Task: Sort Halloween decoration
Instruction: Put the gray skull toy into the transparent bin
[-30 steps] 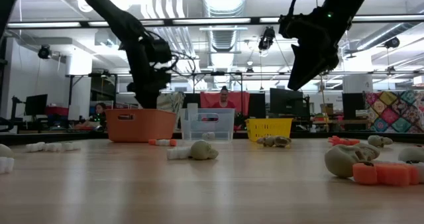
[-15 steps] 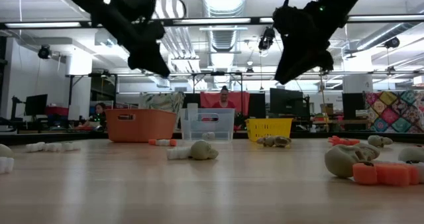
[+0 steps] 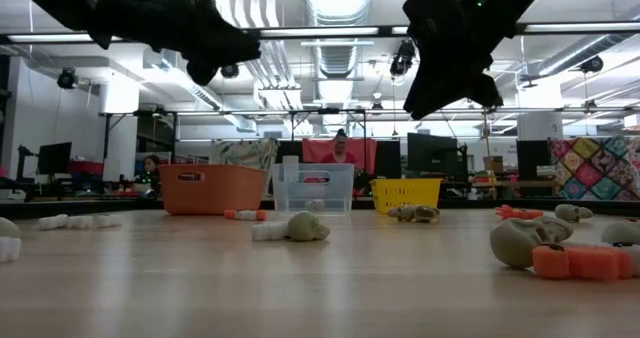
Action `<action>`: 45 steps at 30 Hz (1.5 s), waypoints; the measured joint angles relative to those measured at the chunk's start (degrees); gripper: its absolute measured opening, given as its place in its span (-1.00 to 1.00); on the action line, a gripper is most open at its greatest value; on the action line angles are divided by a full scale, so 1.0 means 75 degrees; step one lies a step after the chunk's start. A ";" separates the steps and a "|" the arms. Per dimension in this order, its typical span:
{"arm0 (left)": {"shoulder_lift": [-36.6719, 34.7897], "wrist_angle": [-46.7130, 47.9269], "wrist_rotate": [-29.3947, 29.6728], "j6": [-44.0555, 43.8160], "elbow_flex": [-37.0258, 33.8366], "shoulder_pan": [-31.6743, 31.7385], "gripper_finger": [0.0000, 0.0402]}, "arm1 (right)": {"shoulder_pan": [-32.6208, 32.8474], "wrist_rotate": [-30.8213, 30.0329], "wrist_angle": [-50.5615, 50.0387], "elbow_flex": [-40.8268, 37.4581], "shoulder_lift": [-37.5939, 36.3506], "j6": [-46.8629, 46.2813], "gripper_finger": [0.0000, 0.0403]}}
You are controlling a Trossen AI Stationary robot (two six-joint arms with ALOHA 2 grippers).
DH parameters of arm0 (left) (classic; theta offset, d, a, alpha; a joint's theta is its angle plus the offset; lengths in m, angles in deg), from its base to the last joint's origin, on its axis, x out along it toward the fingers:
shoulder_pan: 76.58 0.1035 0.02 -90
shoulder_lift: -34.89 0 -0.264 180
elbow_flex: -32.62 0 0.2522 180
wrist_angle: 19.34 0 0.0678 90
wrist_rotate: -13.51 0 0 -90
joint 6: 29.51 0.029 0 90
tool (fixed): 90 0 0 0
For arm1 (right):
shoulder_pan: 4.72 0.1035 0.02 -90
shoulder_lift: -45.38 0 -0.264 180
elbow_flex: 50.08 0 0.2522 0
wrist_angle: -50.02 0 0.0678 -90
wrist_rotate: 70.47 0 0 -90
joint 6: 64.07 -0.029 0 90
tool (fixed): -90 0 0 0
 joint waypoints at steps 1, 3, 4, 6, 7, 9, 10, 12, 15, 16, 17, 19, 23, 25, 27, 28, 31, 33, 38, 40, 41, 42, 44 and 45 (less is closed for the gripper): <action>-0.0028 -0.0143 0.0000 -0.0026 -0.0054 -0.0042 -0.60 | 0.0000 0.0006 0.0000 0.0000 0.0000 -0.0048 -0.59; -0.0047 -0.0293 0.0000 -0.0042 -0.0084 -0.0083 -0.60 | 0.0000 0.0045 0.0000 0.0000 0.0000 -0.0135 -0.59; -0.0047 -0.0298 0.0005 -0.0042 -0.0084 -0.0088 -0.60 | 0.0000 0.0124 0.0000 0.0000 0.0000 -0.0194 -0.58; -0.0008 -0.0368 0.0006 -0.0042 -0.0087 -0.0088 -0.60 | 0.0002 0.0177 0.0006 0.0004 0.0061 -0.0277 -0.58; 0.0014 -0.0412 0.0006 -0.0042 -0.0087 -0.0088 -0.60 | 0.0003 0.0193 0.0009 0.0006 0.0102 -0.0311 -0.58; 0.0074 -0.0455 0.0008 -0.0042 -0.0086 -0.0088 -0.60 | 0.0003 0.0305 0.0003 0.0006 0.0277 -0.0353 -0.60; 0.0108 -0.0472 0.0009 -0.0042 -0.0079 -0.0088 -0.60 | 0.0003 0.0405 0.0009 0.0006 0.0371 -0.0363 -0.61; 0.0161 -0.0444 0.0009 -0.0042 -0.0072 -0.0088 -0.60 | 0.0003 0.0505 -0.0027 0.0006 0.0602 -0.0422 -0.62; 0.0245 -0.0462 0.0009 -0.0042 -0.0043 -0.0086 -0.60 | -0.0003 0.0534 -0.0230 0.0082 0.0944 -0.0596 -0.62; 0.0268 -0.0462 0.0009 -0.0039 -0.0043 -0.0088 -0.60 | -0.0003 0.0541 -0.0342 0.0173 0.1060 -0.0607 -0.62; 0.0296 -0.0457 0.0009 -0.0039 -0.0043 -0.0088 -0.59 | -0.0003 0.0547 -0.0498 0.0281 0.1182 -0.0611 -0.62; 0.0351 -0.0455 0.0009 -0.0039 -0.0043 -0.0085 -0.59 | -0.0003 0.0548 -0.0983 0.0541 0.1428 -0.0610 -0.62; 0.0425 -0.0447 0.0009 -0.0039 -0.0043 -0.0082 -0.59 | -0.0003 0.0524 -0.2178 0.1201 0.1950 -0.0619 -0.63; 0.0428 -0.0439 0.0009 -0.0039 -0.0043 -0.0082 -0.59 | -0.0015 0.0518 -0.2635 0.1509 0.2238 -0.0619 -0.62; 0.0425 -0.0443 0.0009 -0.0039 -0.0043 -0.0082 -0.59 | -0.0017 0.0518 -0.2919 0.1758 0.2519 -0.0614 -0.61; 0.0425 -0.0440 0.0009 -0.0039 -0.0043 -0.0082 -0.59 | -0.0017 0.0518 -0.2955 0.1854 0.2641 -0.0570 -0.60; 0.0425 -0.0438 0.0009 -0.0039 -0.0043 -0.0082 -0.59 | -0.0017 0.0519 -0.2907 0.2125 0.2937 -0.0357 -0.55; 0.0425 -0.0424 0.0009 -0.0039 -0.0043 -0.0082 -0.59 | -0.0017 0.0521 -0.2941 0.2242 0.3055 -0.0327 -0.49; 0.0425 -0.0424 0.0009 -0.0039 -0.0043 -0.0082 -0.59 | -0.0017 0.0518 -0.3071 0.2320 0.3101 -0.0530 -0.29; 0.0425 -0.0427 0.0009 -0.0039 -0.0043 -0.0082 -0.59 | -0.0017 0.0518 -0.3093 0.2290 0.3101 -0.0663 -0.21; 0.0425 -0.0427 0.0009 -0.0039 -0.0043 -0.0082 -0.59 | -0.0017 0.0515 -0.3109 0.2268 0.3101 -0.0723 -0.18; 0.0425 -0.0427 0.0009 -0.0039 -0.0043 -0.0082 -0.59 | -0.0017 0.0513 -0.3109 0.2240 0.3101 -0.0814 -0.15; 0.0425 -0.0428 0.0009 -0.0039 -0.0043 -0.0082 -0.59 | -0.0017 0.0471 -0.3094 0.2172 0.3101 -0.0972 -0.11; 0.0425 -0.0427 0.0009 -0.0038 -0.0043 -0.0082 -0.59 | -0.0017 0.0401 -0.3102 0.2132 0.3101 -0.1062 -0.09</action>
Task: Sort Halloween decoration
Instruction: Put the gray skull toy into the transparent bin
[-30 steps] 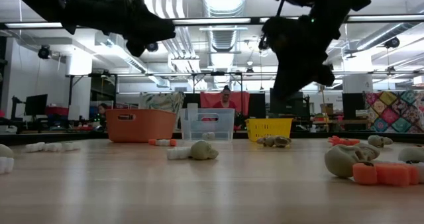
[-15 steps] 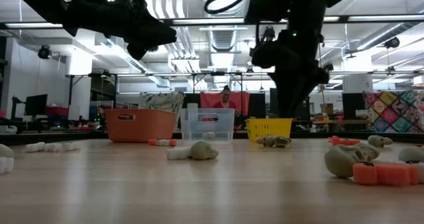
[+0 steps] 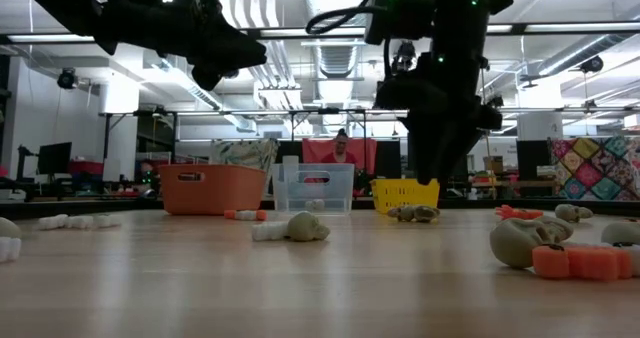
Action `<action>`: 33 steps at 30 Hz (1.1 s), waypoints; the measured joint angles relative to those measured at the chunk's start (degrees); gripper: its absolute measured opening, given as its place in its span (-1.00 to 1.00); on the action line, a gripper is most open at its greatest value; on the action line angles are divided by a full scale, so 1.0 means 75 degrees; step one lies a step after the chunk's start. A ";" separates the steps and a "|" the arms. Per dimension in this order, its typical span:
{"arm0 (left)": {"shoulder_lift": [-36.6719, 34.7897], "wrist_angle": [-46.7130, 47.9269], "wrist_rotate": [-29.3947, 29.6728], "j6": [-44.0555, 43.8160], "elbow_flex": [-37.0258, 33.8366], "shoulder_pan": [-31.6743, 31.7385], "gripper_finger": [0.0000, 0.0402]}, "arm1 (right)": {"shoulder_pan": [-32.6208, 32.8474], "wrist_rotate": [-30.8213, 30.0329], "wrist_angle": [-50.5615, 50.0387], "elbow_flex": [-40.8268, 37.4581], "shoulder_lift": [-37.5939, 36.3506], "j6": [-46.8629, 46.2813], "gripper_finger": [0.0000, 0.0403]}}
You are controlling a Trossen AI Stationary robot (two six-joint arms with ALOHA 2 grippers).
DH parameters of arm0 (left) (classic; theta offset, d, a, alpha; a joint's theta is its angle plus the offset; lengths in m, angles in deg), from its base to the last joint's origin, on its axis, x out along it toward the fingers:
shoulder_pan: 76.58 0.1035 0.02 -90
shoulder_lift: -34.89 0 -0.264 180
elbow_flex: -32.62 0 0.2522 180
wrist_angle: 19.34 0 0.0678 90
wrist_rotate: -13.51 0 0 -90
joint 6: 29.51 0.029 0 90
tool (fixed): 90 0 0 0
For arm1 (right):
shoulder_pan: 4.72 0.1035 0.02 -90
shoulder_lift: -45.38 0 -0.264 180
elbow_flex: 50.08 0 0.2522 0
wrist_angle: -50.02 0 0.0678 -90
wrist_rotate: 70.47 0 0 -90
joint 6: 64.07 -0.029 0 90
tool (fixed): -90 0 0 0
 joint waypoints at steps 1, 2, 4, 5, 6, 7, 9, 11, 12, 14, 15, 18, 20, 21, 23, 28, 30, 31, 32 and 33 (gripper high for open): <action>0.0000 0.0000 0.0000 0.0000 0.0000 0.0000 -0.59 | 0.0000 -0.0081 -0.0011 -0.0034 0.0000 -0.0069 -0.08; 0.0000 -0.0003 0.0000 0.0000 0.0000 0.0000 -0.59 | -0.0006 -0.0107 -0.0010 -0.0063 0.0000 -0.0146 -0.08; 0.0000 0.0000 0.0000 0.0001 0.0000 0.0000 -0.59 | -0.0038 -0.0116 -0.0004 -0.0086 0.0000 -0.0189 -0.09; 0.0000 -0.0003 0.0000 0.0001 0.0000 0.0000 -0.59 | -0.0054 -0.0127 0.0021 -0.0096 0.0000 -0.0206 -0.09; 0.0000 -0.0003 0.0003 0.0001 0.0000 0.0000 -0.59 | -0.0073 -0.0160 0.0033 -0.0097 0.0000 -0.0251 -0.10; 0.0000 -0.0003 0.0003 0.0001 0.0000 0.0000 -0.59 | -0.0087 -0.0204 0.0045 -0.0098 0.0020 -0.0328 -0.11; 0.0000 -0.0003 0.0005 0.0001 0.0000 0.0000 -0.59 | -0.0109 -0.0271 0.0048 -0.0100 0.0054 -0.0386 -0.11; 0.0000 -0.0004 0.0006 0.0001 0.0000 0.0000 -0.59 | -0.0127 -0.0279 0.0074 -0.0100 0.0121 -0.0378 -0.12; 0.0000 -0.0005 0.0006 0.0001 0.0000 0.0000 -0.59 | -0.0128 -0.0279 0.0077 -0.0100 0.0157 -0.0378 -0.12; 0.0000 -0.0006 0.0009 0.0001 0.0000 0.0000 -0.59 | -0.0131 -0.0276 0.0109 -0.0100 0.0255 -0.0375 -0.12; 0.0000 -0.0006 0.0009 0.0001 0.0000 0.0000 -0.59 | -0.0131 -0.0276 0.0133 -0.0100 0.0317 -0.0373 -0.12; 0.0000 -0.0006 0.0014 0.0020 0.0000 0.0000 -0.59 | -0.0137 -0.0267 0.0245 -0.0103 0.0501 -0.0307 -0.12; 0.0000 -0.0009 0.0017 0.0057 0.0003 0.0000 -0.59 | -0.0137 -0.0230 0.0366 -0.0103 0.0582 -0.0268 -0.13; 0.0000 -0.0010 0.0017 0.0057 0.0003 0.0000 -0.59 | -0.0137 -0.0230 0.0406 -0.0103 0.0617 -0.0266 -0.13; 0.0000 -0.0012 0.0020 0.0060 0.0003 0.0000 -0.59 | -0.0137 -0.0230 0.0501 -0.0103 0.0678 -0.0265 -0.13; 0.0000 -0.0015 0.0023 0.0060 0.0003 0.0000 -0.59 | -0.0159 -0.0230 0.0547 -0.0103 0.0836 -0.0268 -0.17; 0.0000 -0.0015 0.0023 0.0060 0.0003 0.0000 -0.59 | -0.0179 -0.0229 0.0565 -0.0103 0.0924 -0.0267 -0.20; 0.0000 -0.0015 0.0023 0.0060 0.0003 0.0000 -0.59 | -0.0185 -0.0225 0.0610 -0.0103 0.0975 -0.0265 -0.22; 0.0000 -0.0015 0.0023 0.0060 0.0003 0.0000 -0.59 | -0.0195 -0.0223 0.0658 -0.0103 0.1010 -0.0264 -0.24; 0.0000 -0.0015 0.0023 0.0060 0.0003 0.0000 -0.59 | -0.0198 -0.0218 0.0679 -0.0103 0.1041 -0.0248 -0.27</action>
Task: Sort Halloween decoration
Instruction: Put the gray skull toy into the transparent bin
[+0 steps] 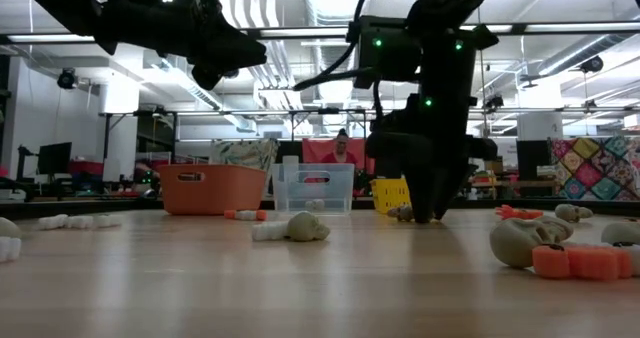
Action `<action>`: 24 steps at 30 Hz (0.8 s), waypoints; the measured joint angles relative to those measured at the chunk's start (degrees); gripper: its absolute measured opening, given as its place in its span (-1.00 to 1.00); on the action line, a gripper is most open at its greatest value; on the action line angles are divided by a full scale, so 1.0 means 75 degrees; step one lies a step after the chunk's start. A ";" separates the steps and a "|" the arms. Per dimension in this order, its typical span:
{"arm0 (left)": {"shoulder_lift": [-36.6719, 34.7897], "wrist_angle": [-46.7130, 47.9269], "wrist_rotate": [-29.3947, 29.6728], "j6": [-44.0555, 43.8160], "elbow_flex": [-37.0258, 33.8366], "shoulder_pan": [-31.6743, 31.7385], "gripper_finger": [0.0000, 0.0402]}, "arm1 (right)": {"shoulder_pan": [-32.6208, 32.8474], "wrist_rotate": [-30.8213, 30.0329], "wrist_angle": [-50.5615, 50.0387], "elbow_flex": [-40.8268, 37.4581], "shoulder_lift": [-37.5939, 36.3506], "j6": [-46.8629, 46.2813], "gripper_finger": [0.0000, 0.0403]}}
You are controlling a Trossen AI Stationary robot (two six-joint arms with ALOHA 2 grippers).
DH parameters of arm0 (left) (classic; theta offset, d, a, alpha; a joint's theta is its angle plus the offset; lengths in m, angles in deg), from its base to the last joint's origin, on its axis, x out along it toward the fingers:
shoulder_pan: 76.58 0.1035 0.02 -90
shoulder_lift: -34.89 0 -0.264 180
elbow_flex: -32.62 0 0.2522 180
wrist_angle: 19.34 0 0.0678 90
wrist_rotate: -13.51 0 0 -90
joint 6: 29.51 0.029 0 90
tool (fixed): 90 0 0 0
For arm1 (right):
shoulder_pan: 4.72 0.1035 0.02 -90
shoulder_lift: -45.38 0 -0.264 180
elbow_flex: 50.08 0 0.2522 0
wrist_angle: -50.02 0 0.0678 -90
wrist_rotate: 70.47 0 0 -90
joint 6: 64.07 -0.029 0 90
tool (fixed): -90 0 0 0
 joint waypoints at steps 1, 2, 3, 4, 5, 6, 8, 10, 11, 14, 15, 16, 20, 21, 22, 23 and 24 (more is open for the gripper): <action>0.0000 0.0000 0.0000 0.0000 0.0000 0.0000 -0.59 | 0.0000 0.0032 0.0007 0.0000 0.0013 0.0028 -0.30; 0.0000 0.0000 0.0000 0.0000 0.0000 0.0000 -0.59 | -0.0003 0.0086 0.0025 0.0004 0.0027 0.0063 -0.33; 0.0000 0.0000 0.0000 0.0000 0.0000 0.0000 -0.59 | -0.0003 0.0138 0.0031 0.0006 0.0036 0.0114 -0.37; 0.0000 0.0000 0.0000 0.0000 0.0000 0.0000 -0.59 | -0.0003 0.0166 0.0042 0.0006 0.0037 0.0148 -0.41; 0.0000 0.0000 0.0000 0.0000 0.0000 0.0000 -0.59 | -0.0003 0.0188 0.0053 0.0007 0.0037 0.0159 -0.45; 0.0000 -0.0003 0.0000 0.0000 0.0000 0.0000 -0.59 | -0.0003 0.0195 0.0053 0.0009 0.0037 0.0158 -0.50; 0.0000 -0.0008 0.0000 0.0000 0.0000 0.0000 -0.59 | 0.0000 0.0199 0.0051 0.0009 0.0037 0.0170 -0.60; 0.0000 -0.0016 0.0000 0.0000 0.0000 0.0000 -0.59 | 0.0000 0.0240 0.0052 0.0009 0.0037 0.0182 -0.70; 0.0000 -0.0020 0.0000 0.0000 0.0000 0.0000 -0.59 | 0.0000 0.0273 0.0055 0.0009 0.0037 0.0188 -0.75; 0.0000 -0.0020 0.0000 0.0000 0.0000 0.0000 -0.59 | -0.0003 0.0338 0.0060 0.0009 0.0037 0.0285 -0.87; 0.0000 -0.0020 0.0000 0.0000 0.0000 0.0000 -0.59 | -0.0003 0.0341 0.0060 0.0009 0.0037 0.0322 -0.90; 0.0000 -0.0020 0.0000 0.0000 0.0000 0.0000 -0.59 | 0.0000 0.0342 0.0058 0.0009 0.0036 0.0373 -0.93; 0.0000 -0.0020 0.0000 0.0000 0.0000 0.0000 -0.59 | -0.0003 0.0375 0.0012 0.0002 -0.0046 0.0633 -0.96; 0.0000 -0.0020 0.0000 0.0000 0.0000 0.0000 -0.59 | -0.0003 0.0402 -0.0011 -0.0004 -0.0089 0.0714 -0.96; 0.0000 -0.0020 -0.0001 0.0000 0.0000 0.0000 -0.59 | -0.0003 0.0405 -0.0078 -0.0021 -0.0149 0.0836 -0.96; 0.0000 -0.0020 0.0000 0.0000 0.0000 0.0000 -0.59 | 0.0000 0.0408 -0.0085 -0.0023 -0.0218 0.0923 -0.96; 0.0000 -0.0021 0.0000 0.0000 0.0000 0.0000 -0.59 | 0.0000 0.0414 -0.0036 -0.0023 -0.0309 0.1065 -0.96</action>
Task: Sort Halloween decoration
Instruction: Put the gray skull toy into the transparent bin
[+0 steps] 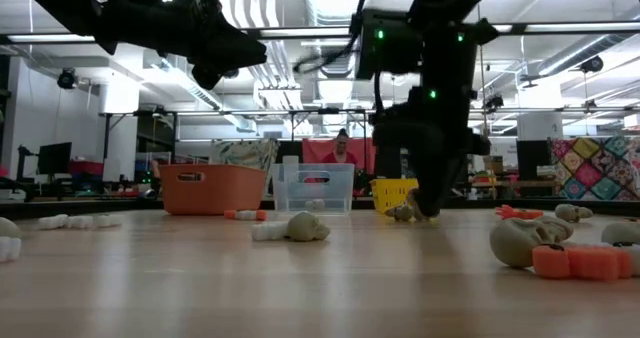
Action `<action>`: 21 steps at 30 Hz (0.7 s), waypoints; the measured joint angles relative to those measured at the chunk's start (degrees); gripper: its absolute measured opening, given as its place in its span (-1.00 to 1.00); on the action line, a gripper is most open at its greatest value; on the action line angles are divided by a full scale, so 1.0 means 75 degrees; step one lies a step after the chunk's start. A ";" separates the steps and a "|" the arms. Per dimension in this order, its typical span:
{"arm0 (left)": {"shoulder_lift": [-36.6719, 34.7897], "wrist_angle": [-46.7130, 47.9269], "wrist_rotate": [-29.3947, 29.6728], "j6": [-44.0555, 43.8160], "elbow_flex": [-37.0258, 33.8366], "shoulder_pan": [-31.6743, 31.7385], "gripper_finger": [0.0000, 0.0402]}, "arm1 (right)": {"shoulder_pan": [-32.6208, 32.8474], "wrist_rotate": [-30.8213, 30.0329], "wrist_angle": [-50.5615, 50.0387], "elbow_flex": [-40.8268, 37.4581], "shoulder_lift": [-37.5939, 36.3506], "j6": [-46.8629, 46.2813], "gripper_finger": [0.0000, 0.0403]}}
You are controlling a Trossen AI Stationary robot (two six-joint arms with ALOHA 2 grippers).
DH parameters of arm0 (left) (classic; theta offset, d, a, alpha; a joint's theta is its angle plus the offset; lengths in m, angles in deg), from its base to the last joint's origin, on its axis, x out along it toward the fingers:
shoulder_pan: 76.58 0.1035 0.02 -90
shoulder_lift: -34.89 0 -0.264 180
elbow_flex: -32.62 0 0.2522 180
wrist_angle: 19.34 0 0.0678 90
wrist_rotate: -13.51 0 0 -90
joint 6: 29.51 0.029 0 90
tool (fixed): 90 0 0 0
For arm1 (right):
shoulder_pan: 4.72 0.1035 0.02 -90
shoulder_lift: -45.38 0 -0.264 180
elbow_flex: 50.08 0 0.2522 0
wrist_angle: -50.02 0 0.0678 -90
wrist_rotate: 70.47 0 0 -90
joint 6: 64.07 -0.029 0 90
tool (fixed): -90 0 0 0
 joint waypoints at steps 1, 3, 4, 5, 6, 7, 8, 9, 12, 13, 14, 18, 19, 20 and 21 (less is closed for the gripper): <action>0.0000 -0.0005 0.0000 0.0000 0.0000 0.0000 -0.59 | 0.0000 0.0005 0.0009 0.0000 -0.0123 0.0129 -0.96; 0.0000 -0.0034 -0.0001 0.0000 0.0000 0.0000 -0.59 | 0.0000 0.0006 0.0041 0.0003 -0.0370 0.0426 -0.96; -0.0002 -0.0036 0.0000 0.0000 0.0000 0.0000 -0.59 | 0.0000 0.0007 0.0064 0.0007 -0.0491 0.0581 -0.96; 0.0000 -0.0045 -0.0002 0.0000 0.0000 0.0000 -0.59 | 0.0000 0.0007 0.0068 0.0012 -0.0614 0.0742 -0.96; 0.0000 -0.0058 -0.0001 0.0000 0.0000 0.0000 -0.59 | -0.0002 0.0006 0.0078 0.0012 -0.0743 0.0900 -0.96; -0.0003 -0.0064 -0.0003 0.0000 0.0000 0.0000 -0.59 | 0.0000 0.0003 0.0141 0.0012 -0.0863 0.1052 -0.96; -0.0003 -0.0067 -0.0003 0.0000 0.0000 0.0000 -0.59 | 0.0000 0.0002 0.0245 0.0012 -0.0996 0.1211 -0.96; -0.0001 -0.0084 -0.0003 0.0000 0.0000 0.0000 -0.59 | -0.0002 0.0000 0.0346 0.0015 -0.1107 0.1310 -0.96; -0.0003 -0.0102 -0.0003 0.0000 0.0003 0.0000 -0.59 | -0.0002 -0.0014 0.0689 0.0017 -0.1350 0.1539 -0.96; -0.0003 -0.0102 -0.0003 0.0000 0.0003 0.0000 -0.59 | -0.0002 -0.0015 0.0748 0.0017 -0.1397 0.1613 -0.96; -0.0003 -0.0102 -0.0003 0.0000 0.0003 0.0000 -0.59 | -0.0002 -0.0016 0.0768 0.0017 -0.1443 0.1744 -0.96; -0.0003 -0.0102 -0.0003 0.0000 0.0003 0.0000 -0.59 | -0.0029 -0.0015 0.0779 0.0017 -0.1436 0.2435 -0.96; -0.0003 -0.0102 -0.0003 0.0000 0.0003 0.0000 -0.59 | -0.0035 -0.0012 0.0810 0.0017 -0.1414 0.2633 -0.96; -0.0003 -0.0102 -0.0003 0.0000 0.0003 0.0003 -0.59 | -0.0037 -0.0017 0.0859 0.0017 -0.1406 0.2901 -0.96; -0.0003 -0.0099 -0.0003 0.0000 0.0003 0.0000 -0.59 | -0.0037 -0.0013 0.0921 0.0017 -0.1405 0.3230 -0.96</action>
